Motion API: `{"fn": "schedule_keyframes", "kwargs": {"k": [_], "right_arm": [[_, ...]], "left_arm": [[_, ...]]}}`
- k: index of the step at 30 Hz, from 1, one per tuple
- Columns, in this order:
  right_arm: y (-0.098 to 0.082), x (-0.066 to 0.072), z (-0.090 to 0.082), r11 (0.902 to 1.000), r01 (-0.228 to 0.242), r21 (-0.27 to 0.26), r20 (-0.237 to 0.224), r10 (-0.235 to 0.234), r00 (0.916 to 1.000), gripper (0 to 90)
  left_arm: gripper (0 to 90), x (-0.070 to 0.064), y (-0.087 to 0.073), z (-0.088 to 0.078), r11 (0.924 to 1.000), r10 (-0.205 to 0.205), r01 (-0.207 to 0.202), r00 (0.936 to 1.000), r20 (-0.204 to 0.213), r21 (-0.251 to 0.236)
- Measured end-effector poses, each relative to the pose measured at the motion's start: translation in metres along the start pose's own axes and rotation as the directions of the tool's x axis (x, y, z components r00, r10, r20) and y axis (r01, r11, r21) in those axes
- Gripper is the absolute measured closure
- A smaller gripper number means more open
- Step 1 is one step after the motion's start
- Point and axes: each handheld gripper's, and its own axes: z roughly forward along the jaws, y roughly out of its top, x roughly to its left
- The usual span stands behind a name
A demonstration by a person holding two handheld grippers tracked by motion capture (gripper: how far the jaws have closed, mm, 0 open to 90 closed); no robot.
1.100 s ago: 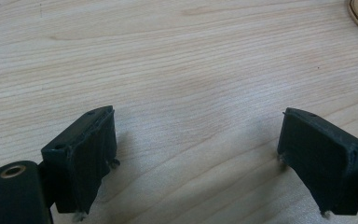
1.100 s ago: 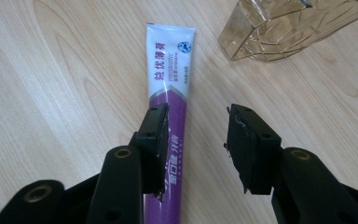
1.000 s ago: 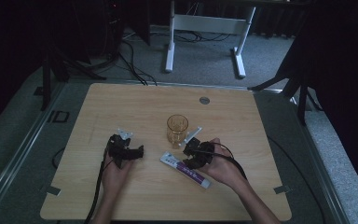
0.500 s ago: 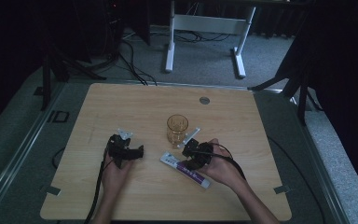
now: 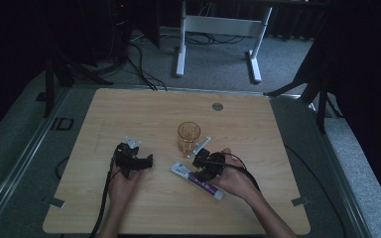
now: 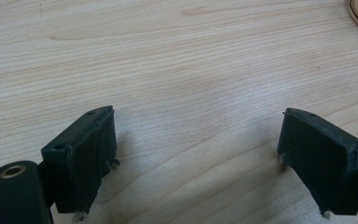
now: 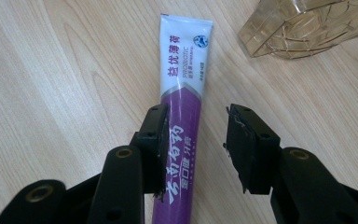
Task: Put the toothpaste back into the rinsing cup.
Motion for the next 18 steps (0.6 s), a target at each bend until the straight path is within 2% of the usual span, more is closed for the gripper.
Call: {"fn": "schedule_keyframes", "kwargs": {"k": [5,18], "right_arm": [[0.0005,0.0011,0.0023,0.9998,-0.01,0.015,-0.004,0.01,0.9999,58.6],[0.0017,0.003,0.0089,0.9994,0.002,0.034,-0.015,-0.001,0.9999,58.4]], "left_arm": [[11.9,0.0,0.0,0.0,1.0,0.0,0.0,1.0,0.0,0.0],[11.9,0.0001,0.0,0.0,1.0,0.001,-0.001,1.0,0.0,0.0]]}}
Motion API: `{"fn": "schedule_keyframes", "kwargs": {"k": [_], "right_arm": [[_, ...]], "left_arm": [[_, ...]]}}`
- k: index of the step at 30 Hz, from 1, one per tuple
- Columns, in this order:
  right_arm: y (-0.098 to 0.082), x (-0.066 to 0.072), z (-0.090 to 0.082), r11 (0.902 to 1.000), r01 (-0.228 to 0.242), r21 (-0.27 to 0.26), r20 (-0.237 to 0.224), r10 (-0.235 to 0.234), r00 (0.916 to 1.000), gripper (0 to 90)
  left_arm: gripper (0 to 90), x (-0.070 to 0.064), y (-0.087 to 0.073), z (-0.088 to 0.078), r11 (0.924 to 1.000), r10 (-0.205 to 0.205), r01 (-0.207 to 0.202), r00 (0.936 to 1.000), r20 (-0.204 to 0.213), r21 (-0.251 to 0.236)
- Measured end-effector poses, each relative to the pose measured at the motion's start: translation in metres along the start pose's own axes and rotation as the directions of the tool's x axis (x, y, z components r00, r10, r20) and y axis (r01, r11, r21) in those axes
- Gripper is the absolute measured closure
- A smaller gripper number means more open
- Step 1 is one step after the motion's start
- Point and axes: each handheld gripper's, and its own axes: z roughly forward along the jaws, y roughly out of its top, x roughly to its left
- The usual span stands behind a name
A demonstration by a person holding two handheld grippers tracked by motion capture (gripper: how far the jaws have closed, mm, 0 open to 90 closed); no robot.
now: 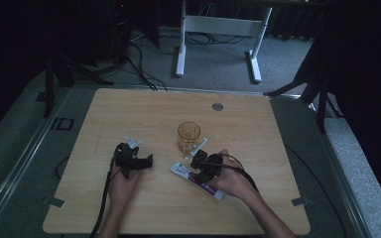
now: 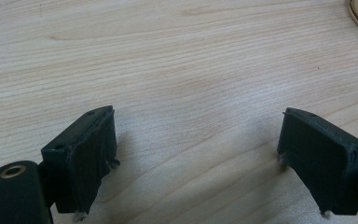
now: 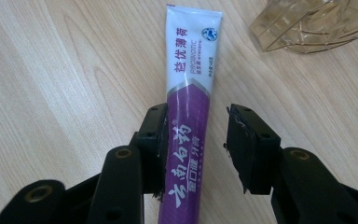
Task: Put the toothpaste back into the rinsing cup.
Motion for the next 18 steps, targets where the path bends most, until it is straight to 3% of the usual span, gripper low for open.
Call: {"fn": "schedule_keyframes", "kwargs": {"k": [18], "right_arm": [[0.0013,-0.0009,0.0076,0.9997,-0.005,0.025,-0.017,0.005,0.9998,58.1]], "left_arm": [[11.9,0.0,0.0,0.0,1.0,-0.001,0.001,1.0,0.0,0.0]]}}
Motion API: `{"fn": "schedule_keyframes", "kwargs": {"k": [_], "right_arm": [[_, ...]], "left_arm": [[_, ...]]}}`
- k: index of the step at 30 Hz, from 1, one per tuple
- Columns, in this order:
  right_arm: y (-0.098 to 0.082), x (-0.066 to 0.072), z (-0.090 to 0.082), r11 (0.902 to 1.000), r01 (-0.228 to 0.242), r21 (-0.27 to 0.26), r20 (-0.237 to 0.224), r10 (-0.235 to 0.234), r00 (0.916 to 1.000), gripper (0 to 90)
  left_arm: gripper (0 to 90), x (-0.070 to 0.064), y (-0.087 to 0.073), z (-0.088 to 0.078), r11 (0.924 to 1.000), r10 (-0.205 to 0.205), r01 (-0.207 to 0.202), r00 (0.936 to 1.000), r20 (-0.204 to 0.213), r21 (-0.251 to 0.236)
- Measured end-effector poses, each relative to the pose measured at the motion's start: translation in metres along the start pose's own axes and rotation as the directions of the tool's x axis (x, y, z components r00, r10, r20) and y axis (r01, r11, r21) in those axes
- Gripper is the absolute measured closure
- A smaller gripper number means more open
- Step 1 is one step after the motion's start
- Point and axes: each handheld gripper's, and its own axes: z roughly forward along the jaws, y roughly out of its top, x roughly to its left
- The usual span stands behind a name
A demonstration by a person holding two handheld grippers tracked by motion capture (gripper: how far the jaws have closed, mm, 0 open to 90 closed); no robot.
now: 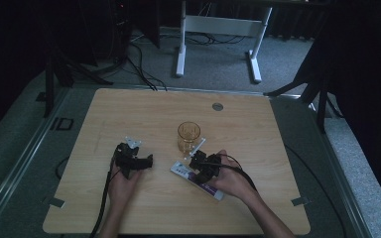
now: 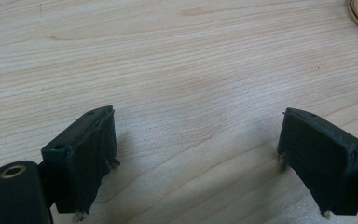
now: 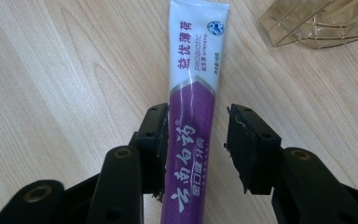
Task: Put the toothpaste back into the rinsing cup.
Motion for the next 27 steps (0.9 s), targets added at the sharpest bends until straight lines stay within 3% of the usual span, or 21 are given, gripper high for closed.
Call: {"fn": "schedule_keyframes", "kwargs": {"k": [27], "right_arm": [[0.002,-0.0045,0.0094,0.9986,-0.01,0.051,-0.03,0.011,0.9995,56.0]], "left_arm": [[11.9,0.0,0.0,0.0,1.0,0.0,0.0,1.0,0.0,0.0]]}}
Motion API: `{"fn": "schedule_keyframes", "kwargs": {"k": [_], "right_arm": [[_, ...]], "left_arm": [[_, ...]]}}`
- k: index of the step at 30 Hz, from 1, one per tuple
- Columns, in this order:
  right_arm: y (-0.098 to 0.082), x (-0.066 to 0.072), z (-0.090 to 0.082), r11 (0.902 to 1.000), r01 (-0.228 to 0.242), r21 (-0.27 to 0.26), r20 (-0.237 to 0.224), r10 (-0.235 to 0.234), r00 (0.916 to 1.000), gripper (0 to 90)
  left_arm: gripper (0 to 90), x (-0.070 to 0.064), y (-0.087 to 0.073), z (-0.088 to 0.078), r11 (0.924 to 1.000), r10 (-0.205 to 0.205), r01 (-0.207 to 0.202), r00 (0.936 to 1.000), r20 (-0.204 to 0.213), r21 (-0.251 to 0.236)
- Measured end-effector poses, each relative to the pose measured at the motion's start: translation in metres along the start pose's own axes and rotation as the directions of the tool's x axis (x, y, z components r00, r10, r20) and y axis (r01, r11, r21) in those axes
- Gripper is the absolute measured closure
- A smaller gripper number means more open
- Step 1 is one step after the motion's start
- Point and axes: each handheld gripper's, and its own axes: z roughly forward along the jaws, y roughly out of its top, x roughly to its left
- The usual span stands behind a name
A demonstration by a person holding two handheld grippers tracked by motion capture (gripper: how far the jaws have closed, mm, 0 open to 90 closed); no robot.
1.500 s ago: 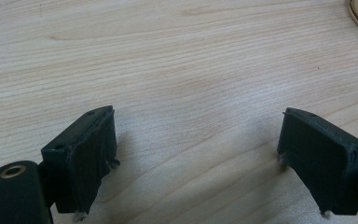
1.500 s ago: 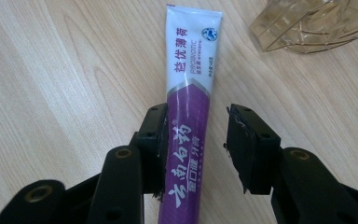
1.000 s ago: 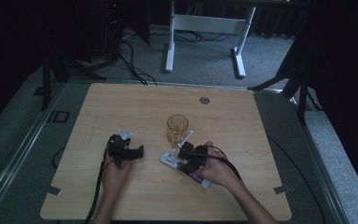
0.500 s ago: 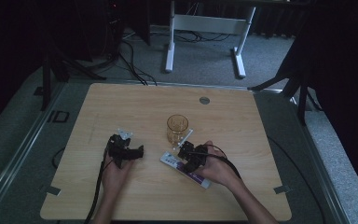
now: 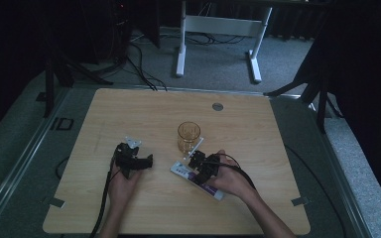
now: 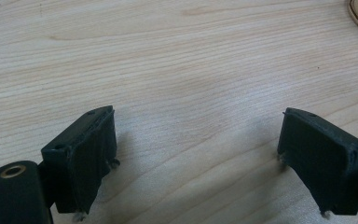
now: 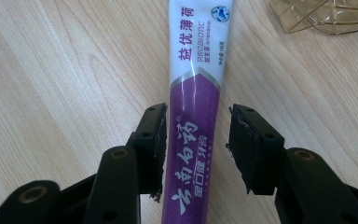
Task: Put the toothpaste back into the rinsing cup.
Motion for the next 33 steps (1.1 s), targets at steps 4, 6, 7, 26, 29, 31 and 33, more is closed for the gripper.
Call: {"fn": "schedule_keyframes", "kwargs": {"k": [4,6,7,26,29,31,33], "right_arm": [[0.001,-0.001,0.002,0.9999,-0.007,0.015,-0.005,0.007,1.0,55.9],[0.001,-0.001,0.003,0.9998,-0.01,0.019,-0.008,0.01,0.9999,55.9],[0.001,-0.002,0.004,0.9996,-0.008,0.026,-0.01,0.008,0.9999,55.9],[0.003,-0.004,0.014,0.9973,-0.011,0.073,-0.026,0.013,0.9996,55.5],[0.003,-0.005,0.016,0.9968,-0.007,0.08,-0.026,0.009,0.9996,55.5],[0.003,-0.006,0.017,0.9966,-0.009,0.082,-0.029,0.012,0.9995,55.4],[0.004,-0.006,0.018,0.9963,-0.013,0.085,-0.03,0.015,0.9994,55.4]], "left_arm": [[11.9,0.0,0.0,0.0,1.0,0.0,0.0,1.0,0.0,0.001],[11.9,0.0,0.0,0.0,1.0,0.0,0.0,1.0,0.0,0.001],[11.9,0.0,0.0,0.0,1.0,-0.001,0.001,1.0,0.0,0.0],[11.9,0.0,0.0,0.0,1.0,0.0,0.0,1.0,0.0,0.0],[11.9,0.0,0.0,0.0,1.0,0.0,0.0,1.0,0.0,0.0],[11.9,0.0,0.0,0.0,1.0,0.0,0.0,1.0,0.0,0.0],[11.9,0.0,0.0,0.0,1.0,0.0,0.0,1.0,0.0,0.0]]}}
